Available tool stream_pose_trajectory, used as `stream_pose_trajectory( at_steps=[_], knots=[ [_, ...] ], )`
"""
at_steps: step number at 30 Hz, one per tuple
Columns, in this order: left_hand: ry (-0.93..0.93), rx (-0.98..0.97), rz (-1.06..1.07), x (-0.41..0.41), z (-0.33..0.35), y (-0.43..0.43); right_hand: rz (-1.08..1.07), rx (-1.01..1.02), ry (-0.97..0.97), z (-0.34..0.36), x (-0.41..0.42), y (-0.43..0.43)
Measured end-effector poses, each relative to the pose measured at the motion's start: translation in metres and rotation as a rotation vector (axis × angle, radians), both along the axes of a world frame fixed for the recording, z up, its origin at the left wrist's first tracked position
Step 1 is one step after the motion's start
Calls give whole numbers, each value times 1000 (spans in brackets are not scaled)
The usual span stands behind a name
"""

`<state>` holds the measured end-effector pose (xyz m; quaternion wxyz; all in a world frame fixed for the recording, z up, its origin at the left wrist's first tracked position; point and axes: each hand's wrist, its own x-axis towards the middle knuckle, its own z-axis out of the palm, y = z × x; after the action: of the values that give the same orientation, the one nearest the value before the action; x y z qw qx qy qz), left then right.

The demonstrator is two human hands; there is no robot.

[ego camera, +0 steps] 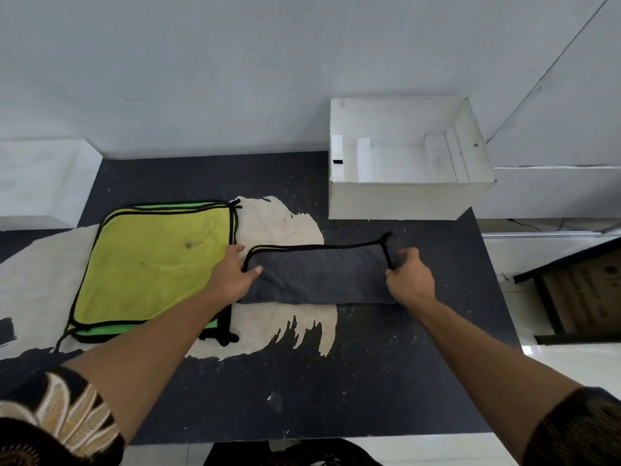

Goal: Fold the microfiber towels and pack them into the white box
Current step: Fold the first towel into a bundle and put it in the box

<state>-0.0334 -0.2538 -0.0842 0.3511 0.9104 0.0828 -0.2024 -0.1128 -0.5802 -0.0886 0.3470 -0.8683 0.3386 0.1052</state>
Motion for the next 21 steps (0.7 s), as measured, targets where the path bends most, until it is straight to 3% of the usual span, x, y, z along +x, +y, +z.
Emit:
stream_pose_trajectory(
  at_steps=[7,14,18,21],
  knots=[
    [-41,-98,77,12,1,-10,11,-74,64,0,2,-1],
    [-256,-78,57,17,2,-15,-17,-125,78,-1,8,2],
    [-151,-51,-18,17,-1,-13,-25,-136,102,-2,2,6],
    [-90,92,-111,18,-1,-13,-31,-156,109,-1,2,7]
  ],
)
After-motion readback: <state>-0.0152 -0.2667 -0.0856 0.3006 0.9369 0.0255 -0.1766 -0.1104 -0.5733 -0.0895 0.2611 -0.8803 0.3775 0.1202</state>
